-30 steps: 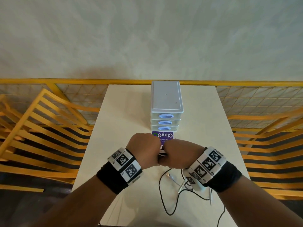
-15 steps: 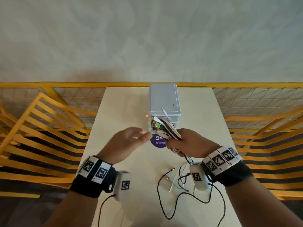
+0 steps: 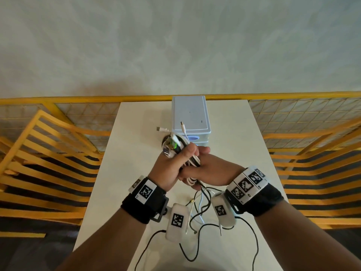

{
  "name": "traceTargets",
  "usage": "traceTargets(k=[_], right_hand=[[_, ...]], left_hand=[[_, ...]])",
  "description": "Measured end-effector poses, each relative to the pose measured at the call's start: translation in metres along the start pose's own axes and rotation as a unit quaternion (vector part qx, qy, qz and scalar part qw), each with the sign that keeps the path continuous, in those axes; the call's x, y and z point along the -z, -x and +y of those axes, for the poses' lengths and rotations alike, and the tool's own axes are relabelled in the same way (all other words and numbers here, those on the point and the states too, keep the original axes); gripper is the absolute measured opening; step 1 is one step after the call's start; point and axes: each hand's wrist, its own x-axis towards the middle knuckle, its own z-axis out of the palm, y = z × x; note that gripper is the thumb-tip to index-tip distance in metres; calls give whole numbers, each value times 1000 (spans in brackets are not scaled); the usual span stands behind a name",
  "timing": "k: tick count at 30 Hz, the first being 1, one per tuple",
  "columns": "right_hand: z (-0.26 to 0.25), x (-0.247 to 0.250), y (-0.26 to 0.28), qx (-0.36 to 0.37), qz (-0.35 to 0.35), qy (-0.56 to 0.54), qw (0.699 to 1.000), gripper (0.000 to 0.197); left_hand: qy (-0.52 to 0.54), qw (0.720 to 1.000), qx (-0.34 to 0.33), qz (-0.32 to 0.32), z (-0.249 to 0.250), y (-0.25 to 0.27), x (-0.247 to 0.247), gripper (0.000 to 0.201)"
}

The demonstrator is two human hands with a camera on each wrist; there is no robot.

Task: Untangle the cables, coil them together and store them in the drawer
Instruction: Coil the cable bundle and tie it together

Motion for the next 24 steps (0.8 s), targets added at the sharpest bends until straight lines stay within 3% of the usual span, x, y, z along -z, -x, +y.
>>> traceTargets(k=[3,6,10,13,16,20,24], right_hand=[[2,0,0,-2,-4,-39,999,20],[18,5,4,-24,-33,-22,999,32],[50,7,14,-26,-21,8,999,37],[59,7,19,-37,-16,-22,999,31],[60,8,21,-76,-24,20,997,37],[68,13,30,-138,-31,20,990,43],[67,15,34,-131,-13,-24,991,39]], left_hand=[[-20,997,-60,42,0,2,0,45],[-20,991,-108,71,5,3,8,38],[13,992,-97,80,19,-1,32,40],[-52,992,-91,71,20,2,41,37],[-154,981,-100,62,19,6,42,27],[-310,944,-104,42,29,11,53,37],[-502,864,-46,-1,31,17,50,40]])
